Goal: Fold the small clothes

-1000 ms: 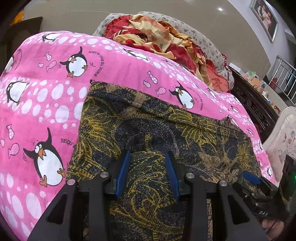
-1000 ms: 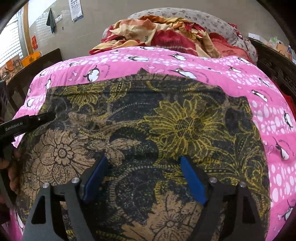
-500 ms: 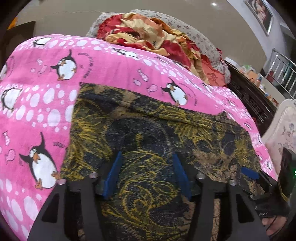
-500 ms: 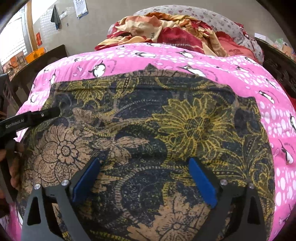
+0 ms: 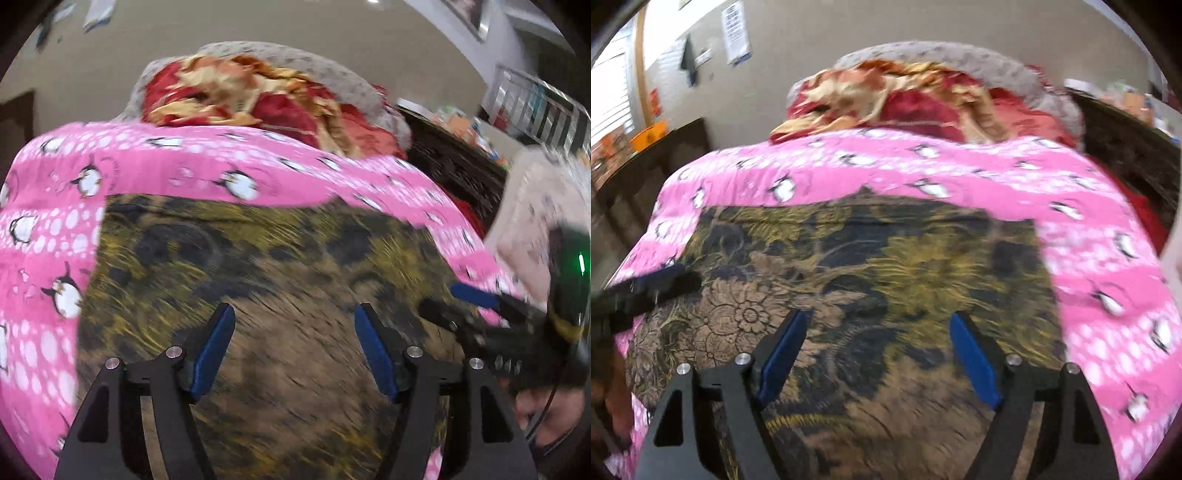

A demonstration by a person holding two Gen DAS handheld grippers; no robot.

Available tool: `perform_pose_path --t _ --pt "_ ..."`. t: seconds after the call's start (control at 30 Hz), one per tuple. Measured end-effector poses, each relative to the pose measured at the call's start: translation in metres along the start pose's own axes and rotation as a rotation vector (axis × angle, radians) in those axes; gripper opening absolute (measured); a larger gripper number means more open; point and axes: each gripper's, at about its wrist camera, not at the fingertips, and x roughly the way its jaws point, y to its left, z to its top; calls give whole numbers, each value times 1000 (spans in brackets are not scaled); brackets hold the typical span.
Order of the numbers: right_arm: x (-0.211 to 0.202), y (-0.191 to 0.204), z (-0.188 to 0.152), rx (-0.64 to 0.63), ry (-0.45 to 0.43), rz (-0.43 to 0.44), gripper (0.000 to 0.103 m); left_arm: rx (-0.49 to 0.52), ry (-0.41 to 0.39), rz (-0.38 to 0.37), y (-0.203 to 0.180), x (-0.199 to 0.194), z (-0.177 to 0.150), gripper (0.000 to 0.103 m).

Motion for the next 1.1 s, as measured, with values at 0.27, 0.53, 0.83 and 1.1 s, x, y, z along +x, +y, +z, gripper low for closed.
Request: perform_pose_path --t 0.27,0.53,0.83,1.1 --pt "26 -11 -39 11 85 1 91 -12 90 40 -7 35 -21 50" --pt "30 -9 -39 0 91 12 96 -19 90 7 -2 33 -24 58" --pt "30 -8 -40 -2 92 13 98 7 98 35 -8 35 -25 60" --pt "30 -8 -39 -2 91 12 99 -36 83 -16 1 33 -25 60"
